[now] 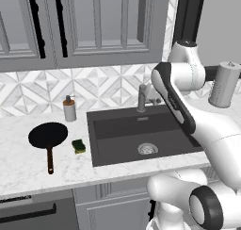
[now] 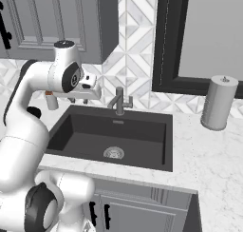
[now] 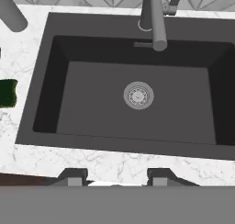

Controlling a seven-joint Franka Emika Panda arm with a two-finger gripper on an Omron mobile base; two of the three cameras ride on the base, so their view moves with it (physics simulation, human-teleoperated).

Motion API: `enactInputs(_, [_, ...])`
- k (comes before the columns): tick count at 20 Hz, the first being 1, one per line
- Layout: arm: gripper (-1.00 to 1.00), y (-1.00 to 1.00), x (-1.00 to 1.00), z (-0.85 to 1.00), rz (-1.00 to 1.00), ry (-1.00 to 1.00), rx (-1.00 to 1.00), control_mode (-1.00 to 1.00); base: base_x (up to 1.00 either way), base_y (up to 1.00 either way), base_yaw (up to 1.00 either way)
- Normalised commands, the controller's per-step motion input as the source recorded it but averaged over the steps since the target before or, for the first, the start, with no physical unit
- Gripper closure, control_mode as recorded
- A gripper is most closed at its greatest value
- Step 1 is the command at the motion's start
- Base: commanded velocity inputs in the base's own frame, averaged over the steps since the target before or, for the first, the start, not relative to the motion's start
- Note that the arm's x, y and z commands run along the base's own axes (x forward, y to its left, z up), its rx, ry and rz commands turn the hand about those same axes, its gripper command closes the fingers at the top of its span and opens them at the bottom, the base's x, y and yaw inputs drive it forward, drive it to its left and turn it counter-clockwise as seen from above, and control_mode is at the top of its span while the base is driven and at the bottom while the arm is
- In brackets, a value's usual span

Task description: Pick the pan and sponge and place them into the sink. Then turn on the water.

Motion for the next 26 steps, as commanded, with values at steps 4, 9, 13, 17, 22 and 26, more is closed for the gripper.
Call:
enactInputs(4, [-1.0,0.0,-0.04,0.0,0.0,0.03,0.0,-1.0,0.0,0.0,0.0])
enactInputs(9, [-1.0,0.0,-0.21,0.0,0.0,0.06,0.0,-1.0,0.0,0.0,0.0])
enactInputs(13, [-1.0,0.03,-0.25,-0.11,0.0,0.08,0.0,-1.0,0.0,0.0,0.0])
enactInputs(17, [-1.0,0.46,-0.01,-0.22,0.0,0.11,0.0,-1.0,0.0,0.0,0.0])
enactInputs(22, [-1.0,0.91,0.0,-0.31,0.0,0.1,0.0,-1.0,0.0,0.0,0.0])
enactInputs(26, [-1.0,0.83,0.09,-0.26,0.0,0.1,-0.01,-1.0,0.0,0.0,0.0])
